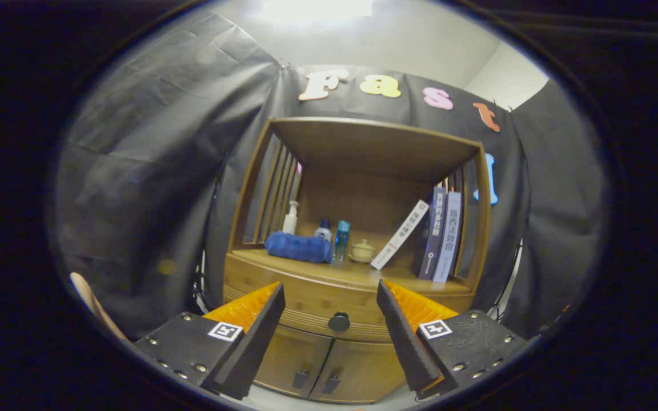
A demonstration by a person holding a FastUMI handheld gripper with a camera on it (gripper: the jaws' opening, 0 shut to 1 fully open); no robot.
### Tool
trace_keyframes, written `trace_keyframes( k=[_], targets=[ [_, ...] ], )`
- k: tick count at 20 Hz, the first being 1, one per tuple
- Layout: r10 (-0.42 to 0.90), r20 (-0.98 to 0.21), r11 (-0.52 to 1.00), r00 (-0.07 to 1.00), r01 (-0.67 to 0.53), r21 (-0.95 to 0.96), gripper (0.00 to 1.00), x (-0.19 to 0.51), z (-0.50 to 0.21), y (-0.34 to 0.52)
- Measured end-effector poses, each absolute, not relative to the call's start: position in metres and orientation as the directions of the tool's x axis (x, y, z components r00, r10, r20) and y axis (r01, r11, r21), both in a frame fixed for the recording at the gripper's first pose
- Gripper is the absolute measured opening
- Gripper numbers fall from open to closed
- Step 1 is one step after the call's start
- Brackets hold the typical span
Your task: Pull open the drawer, take out the items inside it, and place them on the countertop above the cabinet.
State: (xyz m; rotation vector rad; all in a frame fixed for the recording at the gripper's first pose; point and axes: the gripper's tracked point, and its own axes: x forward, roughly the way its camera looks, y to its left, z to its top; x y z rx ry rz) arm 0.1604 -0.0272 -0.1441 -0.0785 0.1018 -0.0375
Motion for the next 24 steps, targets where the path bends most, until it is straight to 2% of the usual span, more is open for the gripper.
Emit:
trace_keyframes(
  k=[1,4,5,7,10,12,14,15,16,18,24],
  targets=[
    [-0.063,-0.154,0.996,0.986,0.052,-0.074,0.95,0.171,-0.165,-0.033],
    [-0.076,-0.302,0.997,0.950,0.073,-0.024,0.79,0.210,-0.220,-0.040],
    [-0.082,-0.332,0.996,0.940,0.084,-0.010,0.78,0.220,-0.233,-0.043],
    [-0.086,-0.363,0.996,0.928,0.087,-0.014,0.76,0.237,-0.251,-0.049],
    [-0.066,-0.373,0.997,0.926,0.075,0.008,0.52,0.260,-0.267,-0.046],
    [-0.067,-0.418,0.995,0.906,0.089,0.034,0.48,0.266,-0.278,-0.046],
    [-0.073,-0.417,0.993,0.906,0.103,0.050,0.40,0.267,-0.276,-0.046],
    [-0.072,-0.417,0.992,0.906,0.107,0.060,0.40,0.263,-0.273,-0.045],
    [-0.081,-0.439,0.990,0.895,0.124,0.069,0.33,0.256,-0.272,-0.046],
    [-0.104,-0.466,0.988,0.878,0.144,0.051,0.25,0.258,-0.277,-0.048],
    [-0.084,-0.428,0.993,0.900,0.114,0.044,0.25,0.198,-0.261,-0.041]
  ],
)
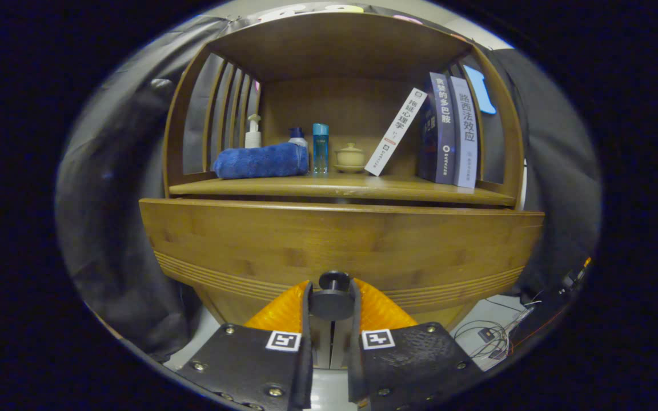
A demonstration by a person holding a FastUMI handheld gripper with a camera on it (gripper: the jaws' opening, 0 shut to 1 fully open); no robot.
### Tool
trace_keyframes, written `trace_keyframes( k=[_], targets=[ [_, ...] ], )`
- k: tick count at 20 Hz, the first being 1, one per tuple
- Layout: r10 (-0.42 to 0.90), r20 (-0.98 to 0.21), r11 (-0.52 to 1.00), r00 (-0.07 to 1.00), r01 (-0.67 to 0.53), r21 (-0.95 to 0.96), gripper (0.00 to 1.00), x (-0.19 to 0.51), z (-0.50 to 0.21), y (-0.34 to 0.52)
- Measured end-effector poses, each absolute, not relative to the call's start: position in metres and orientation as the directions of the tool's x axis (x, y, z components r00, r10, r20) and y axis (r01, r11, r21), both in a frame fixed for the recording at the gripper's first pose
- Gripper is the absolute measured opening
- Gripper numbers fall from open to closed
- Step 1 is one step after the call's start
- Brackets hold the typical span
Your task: Pull open the drawer, take out the items inside it, and place them on the countertop above the cabinet.
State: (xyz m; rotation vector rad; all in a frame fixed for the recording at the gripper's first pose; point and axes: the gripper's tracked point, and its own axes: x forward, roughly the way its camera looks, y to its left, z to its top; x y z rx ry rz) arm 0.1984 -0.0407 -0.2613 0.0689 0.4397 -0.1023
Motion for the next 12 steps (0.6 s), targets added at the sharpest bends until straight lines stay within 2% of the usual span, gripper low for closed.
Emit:
trace_keyframes(
  k=[6,12],
  targets=[
    [-0.048,-0.417,0.995,0.907,0.082,0.063,0.24,0.129,-0.245,-0.035],
    [-0.018,-0.455,0.995,0.890,0.060,0.077,0.24,0.082,-0.248,-0.032]
  ],
)
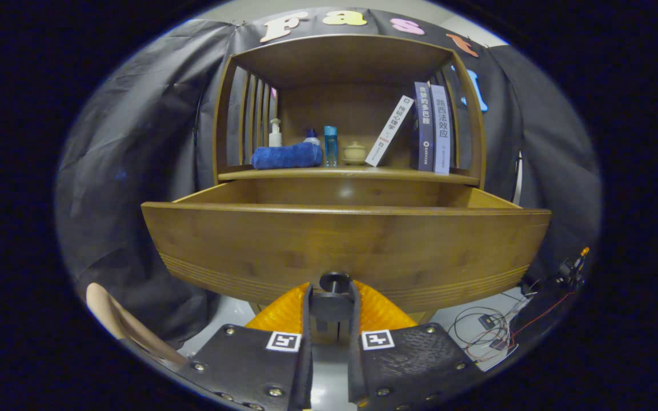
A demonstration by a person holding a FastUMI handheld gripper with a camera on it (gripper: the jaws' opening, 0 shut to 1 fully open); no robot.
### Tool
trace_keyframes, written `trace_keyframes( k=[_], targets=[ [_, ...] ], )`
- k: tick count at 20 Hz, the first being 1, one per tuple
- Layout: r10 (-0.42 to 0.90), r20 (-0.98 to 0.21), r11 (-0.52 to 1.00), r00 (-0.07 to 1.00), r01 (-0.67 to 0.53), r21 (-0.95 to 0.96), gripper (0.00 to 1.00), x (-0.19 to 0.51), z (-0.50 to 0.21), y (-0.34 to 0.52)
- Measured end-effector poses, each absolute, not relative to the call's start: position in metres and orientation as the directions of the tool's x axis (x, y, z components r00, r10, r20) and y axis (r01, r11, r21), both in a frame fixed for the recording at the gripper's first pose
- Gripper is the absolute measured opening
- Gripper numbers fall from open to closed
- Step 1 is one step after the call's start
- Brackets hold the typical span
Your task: Pull open the drawer, take out the items inside it, and place them on the countertop above the cabinet.
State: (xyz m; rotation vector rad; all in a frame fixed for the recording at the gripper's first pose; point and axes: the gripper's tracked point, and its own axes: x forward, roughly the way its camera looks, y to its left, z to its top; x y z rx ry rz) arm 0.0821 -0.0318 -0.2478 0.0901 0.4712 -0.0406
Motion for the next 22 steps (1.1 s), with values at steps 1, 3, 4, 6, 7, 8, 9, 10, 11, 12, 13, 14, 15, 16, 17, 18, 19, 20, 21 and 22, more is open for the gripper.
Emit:
trace_keyframes(
  k=[1,3,4,6,7,8,9,10,11,12,13,14,15,16,17,18,19,20,21,22],
  targets=[
    [-0.015,-0.452,0.995,0.892,0.059,0.082,0.24,0.080,-0.247,-0.032],
    [-0.022,-0.465,0.995,0.885,0.066,0.078,0.24,0.077,-0.248,-0.032],
    [-0.026,-0.479,0.996,0.877,0.065,0.064,0.24,0.076,-0.250,-0.032],
    [-0.023,-0.500,0.998,0.865,0.050,0.040,0.31,0.072,-0.249,-0.031],
    [-0.024,-0.493,0.997,0.870,0.059,0.054,0.37,0.068,-0.244,-0.031],
    [-0.027,-0.478,0.995,0.878,0.072,0.076,0.44,0.065,-0.235,-0.032],
    [-0.029,-0.458,0.992,0.889,0.084,0.099,0.43,0.064,-0.222,-0.033],
    [-0.028,-0.432,0.987,0.901,0.093,0.130,0.43,0.063,-0.205,-0.035],
    [-0.022,-0.404,0.983,0.914,0.094,0.157,0.43,0.068,-0.188,-0.037],
    [-0.023,-0.381,0.981,0.924,0.094,0.168,0.43,0.078,-0.171,-0.042],
    [-0.020,-0.363,0.981,0.932,0.088,0.172,0.43,0.090,-0.154,-0.046],
    [-0.017,-0.350,0.983,0.937,0.080,0.165,0.43,0.105,-0.139,-0.048],
    [-0.022,-0.351,0.986,0.936,0.078,0.146,0.43,0.122,-0.128,-0.053],
    [-0.026,-0.382,0.989,0.924,0.078,0.122,0.43,0.138,-0.128,-0.057],
    [-0.007,-0.418,0.992,0.908,0.060,0.114,0.43,0.154,-0.129,-0.054],
    [0.021,-0.458,0.994,0.889,0.032,0.107,0.43,0.167,-0.135,-0.049],
    [0.044,-0.504,0.995,0.863,0.005,0.095,0.44,0.182,-0.142,-0.044],
    [0.050,-0.539,0.997,0.841,-0.010,0.078,0.51,0.193,-0.150,-0.042],
    [0.058,-0.577,0.998,0.815,-0.027,0.062,0.59,0.200,-0.156,-0.040],
    [0.058,-0.599,0.998,0.799,-0.030,0.057,0.61,0.210,-0.160,-0.037]
  ],
)
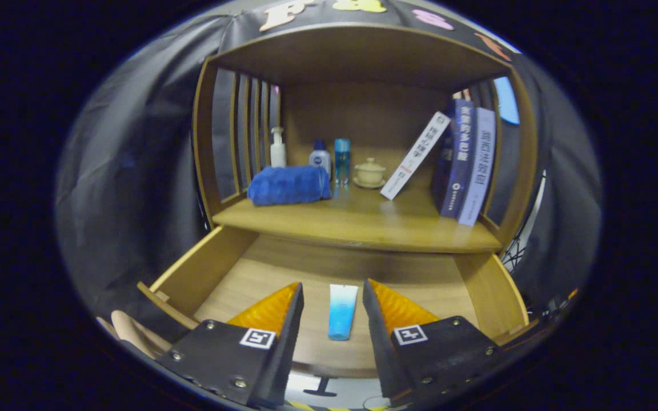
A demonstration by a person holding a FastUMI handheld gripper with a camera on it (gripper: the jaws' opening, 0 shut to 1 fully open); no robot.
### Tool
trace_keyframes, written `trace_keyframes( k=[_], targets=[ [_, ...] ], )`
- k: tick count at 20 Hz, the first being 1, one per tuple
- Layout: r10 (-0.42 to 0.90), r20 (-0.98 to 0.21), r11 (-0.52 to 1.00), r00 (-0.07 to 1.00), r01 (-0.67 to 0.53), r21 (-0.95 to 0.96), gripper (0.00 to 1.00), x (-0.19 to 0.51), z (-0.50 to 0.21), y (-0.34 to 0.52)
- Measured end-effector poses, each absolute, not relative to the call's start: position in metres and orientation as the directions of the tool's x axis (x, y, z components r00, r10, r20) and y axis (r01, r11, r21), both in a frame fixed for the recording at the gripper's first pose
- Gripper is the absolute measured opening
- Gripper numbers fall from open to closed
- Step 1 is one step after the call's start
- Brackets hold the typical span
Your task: Pull open the drawer, take out the items inside it, and place them on the countertop above the cabinet.
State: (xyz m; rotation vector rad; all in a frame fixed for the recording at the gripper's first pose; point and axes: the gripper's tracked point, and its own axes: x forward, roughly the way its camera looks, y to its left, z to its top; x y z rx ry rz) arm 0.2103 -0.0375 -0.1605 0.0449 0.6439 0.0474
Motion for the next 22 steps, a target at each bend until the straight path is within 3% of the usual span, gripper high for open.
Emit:
trace_keyframes(
  k=[8,15,20,22],
  targets=[
    [0.091,-0.888,0.990,0.450,-0.141,0.030,0.61,0.231,-0.247,-0.027],
    [0.049,-0.960,0.986,0.276,-0.166,0.003,0.60,0.219,-0.293,-0.034],
    [0.045,-0.976,0.985,0.214,-0.170,0.009,0.62,0.213,-0.292,-0.042],
    [0.086,-0.974,0.988,0.211,-0.144,0.056,0.47,0.208,-0.302,-0.040]
  ],
)
